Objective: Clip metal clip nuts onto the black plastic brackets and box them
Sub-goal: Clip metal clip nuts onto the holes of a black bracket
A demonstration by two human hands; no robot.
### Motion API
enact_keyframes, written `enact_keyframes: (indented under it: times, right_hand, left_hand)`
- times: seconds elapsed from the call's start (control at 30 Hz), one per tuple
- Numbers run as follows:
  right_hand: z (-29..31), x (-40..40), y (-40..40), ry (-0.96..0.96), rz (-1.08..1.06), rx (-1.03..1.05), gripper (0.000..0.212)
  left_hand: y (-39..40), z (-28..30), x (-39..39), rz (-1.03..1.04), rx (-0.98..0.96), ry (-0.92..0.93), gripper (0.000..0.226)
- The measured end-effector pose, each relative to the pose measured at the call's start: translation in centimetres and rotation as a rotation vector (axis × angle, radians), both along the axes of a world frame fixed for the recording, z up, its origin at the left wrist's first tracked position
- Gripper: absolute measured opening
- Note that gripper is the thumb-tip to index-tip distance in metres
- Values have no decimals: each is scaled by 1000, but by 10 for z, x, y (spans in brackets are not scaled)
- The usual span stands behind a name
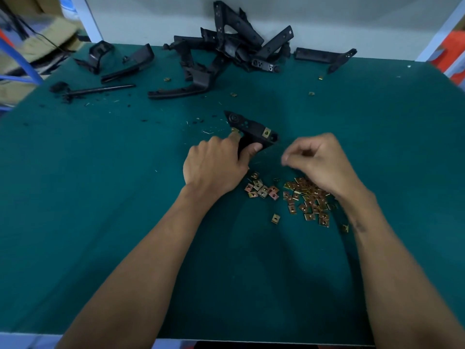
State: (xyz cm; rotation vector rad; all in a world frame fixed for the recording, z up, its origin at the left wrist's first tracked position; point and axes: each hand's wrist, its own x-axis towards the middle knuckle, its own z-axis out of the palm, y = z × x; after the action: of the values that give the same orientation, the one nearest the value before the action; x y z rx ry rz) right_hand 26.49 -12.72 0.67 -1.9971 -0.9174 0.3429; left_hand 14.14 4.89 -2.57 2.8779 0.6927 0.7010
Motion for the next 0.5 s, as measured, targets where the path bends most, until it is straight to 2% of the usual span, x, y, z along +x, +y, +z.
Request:
enact_keyframes:
  times: [0.1, 0.27, 0.37, 0.5]
  right_hand:
    - [-7, -9, -3, -99, 108, -115, 11]
    - [-7, -20, 13, -188, 128, -71, 7]
    - [-14, -28, 18, -228, 210, -188, 17]
    - [-11, -29, 23, -302, 216, -314, 6]
  left_hand:
    - [1, 3, -1, 48, -19, -45, 60]
    - [3, 3, -2, 86, -48, -83, 59]
    - [3, 2, -1, 85, -87, -81, 57]
    - [3, 2, -2, 96, -119, -123, 51]
